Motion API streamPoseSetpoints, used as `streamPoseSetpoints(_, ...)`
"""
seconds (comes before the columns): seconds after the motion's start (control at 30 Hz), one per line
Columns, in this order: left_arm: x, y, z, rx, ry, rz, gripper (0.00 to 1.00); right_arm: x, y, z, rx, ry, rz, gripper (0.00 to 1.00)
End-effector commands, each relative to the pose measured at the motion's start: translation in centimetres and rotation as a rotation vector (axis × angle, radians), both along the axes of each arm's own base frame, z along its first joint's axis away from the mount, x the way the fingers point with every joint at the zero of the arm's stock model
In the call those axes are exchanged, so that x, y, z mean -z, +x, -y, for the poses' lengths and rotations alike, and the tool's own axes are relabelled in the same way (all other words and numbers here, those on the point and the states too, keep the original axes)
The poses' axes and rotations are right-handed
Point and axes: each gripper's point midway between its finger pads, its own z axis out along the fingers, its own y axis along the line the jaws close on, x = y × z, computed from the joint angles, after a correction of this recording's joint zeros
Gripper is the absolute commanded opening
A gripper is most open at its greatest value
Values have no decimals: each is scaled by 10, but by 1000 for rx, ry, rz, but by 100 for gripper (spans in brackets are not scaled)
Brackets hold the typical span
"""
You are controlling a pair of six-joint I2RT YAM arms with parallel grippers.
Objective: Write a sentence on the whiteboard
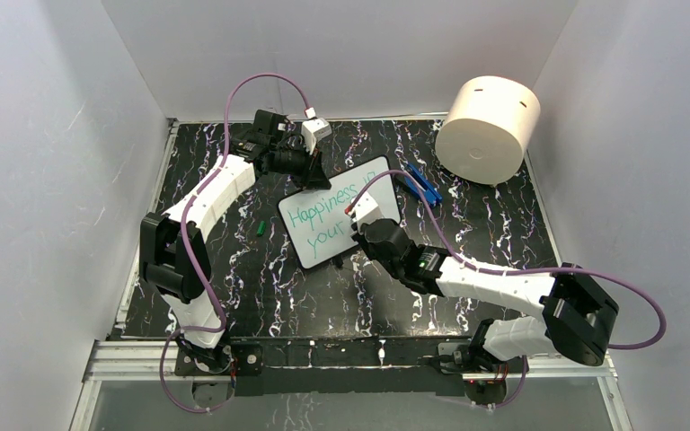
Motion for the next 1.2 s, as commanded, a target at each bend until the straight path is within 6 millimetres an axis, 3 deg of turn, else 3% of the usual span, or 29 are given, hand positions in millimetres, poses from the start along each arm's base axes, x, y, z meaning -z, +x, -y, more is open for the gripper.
streamPoseSetpoints(0.0, 39, -28, -7, 32, 89, -127, 0, -20, 2, -18, -46, 55, 20, 0)
streamPoseSetpoints(0.2, 39, -28, -7, 31, 90, -128, 0, -12, -4, -19, -73, 40, -11, 0)
streamPoseSetpoints(0.67, 41, -28, -7, 30, 95, -129, 0, -1, -1, 1, 1, -39, -16, 0)
streamPoseSetpoints(1.17, 41, -28, -8, 28, 96, -128, 0, -34, 3, 2, 17, 66, 62, 0)
